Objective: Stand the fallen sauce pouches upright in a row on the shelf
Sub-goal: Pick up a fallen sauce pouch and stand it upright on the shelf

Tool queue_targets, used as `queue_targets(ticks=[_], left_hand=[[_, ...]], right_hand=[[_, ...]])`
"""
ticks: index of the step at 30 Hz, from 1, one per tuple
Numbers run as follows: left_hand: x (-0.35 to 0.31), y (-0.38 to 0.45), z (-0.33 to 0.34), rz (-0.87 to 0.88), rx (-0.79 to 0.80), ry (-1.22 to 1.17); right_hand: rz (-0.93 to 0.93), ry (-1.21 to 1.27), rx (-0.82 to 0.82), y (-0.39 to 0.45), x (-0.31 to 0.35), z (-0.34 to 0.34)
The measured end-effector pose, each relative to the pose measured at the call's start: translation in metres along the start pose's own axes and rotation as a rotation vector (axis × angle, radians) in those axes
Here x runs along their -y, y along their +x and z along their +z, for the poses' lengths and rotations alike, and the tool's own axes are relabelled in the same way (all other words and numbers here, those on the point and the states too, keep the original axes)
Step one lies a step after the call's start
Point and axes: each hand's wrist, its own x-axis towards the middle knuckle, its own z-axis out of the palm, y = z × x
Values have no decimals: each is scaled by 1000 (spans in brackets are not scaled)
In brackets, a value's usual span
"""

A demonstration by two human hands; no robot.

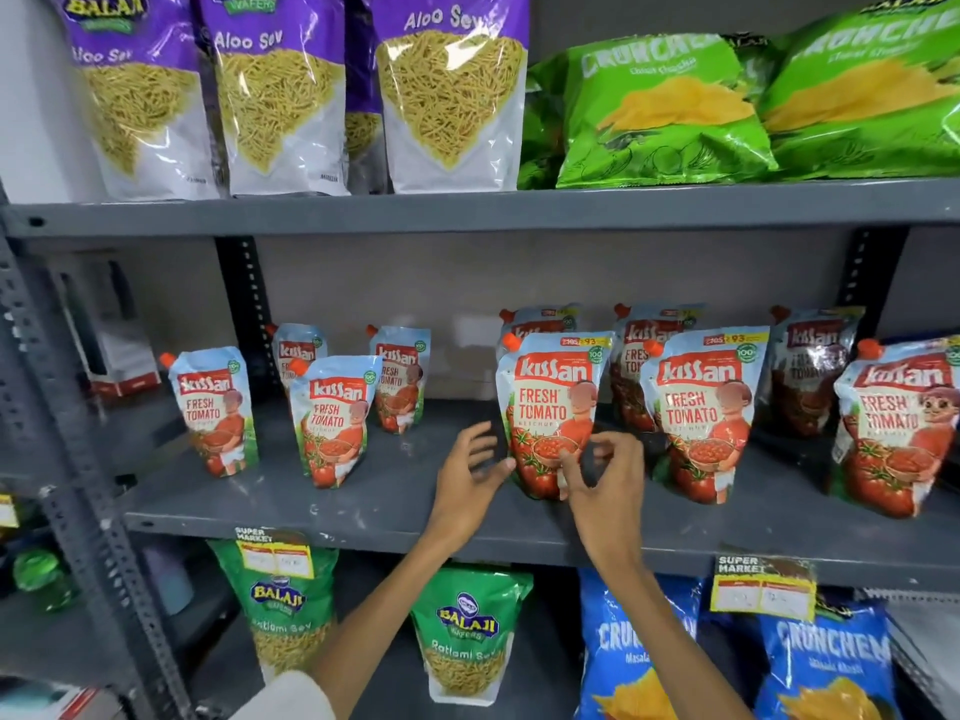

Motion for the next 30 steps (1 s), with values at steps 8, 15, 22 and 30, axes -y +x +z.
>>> queue_targets(ticks=[8, 15, 22, 30], left_hand=[[-8, -22, -80, 82, -151, 52], [9, -13, -215, 110, -325, 65], [36, 26, -283, -164, 12, 115], [44, 42, -268, -146, 152, 133]], right_hand=[[-19, 296, 309, -17, 55, 71], [42, 291, 493, -42, 100, 186], [195, 317, 529, -44, 112, 254], [239, 308, 526, -44, 114, 256]])
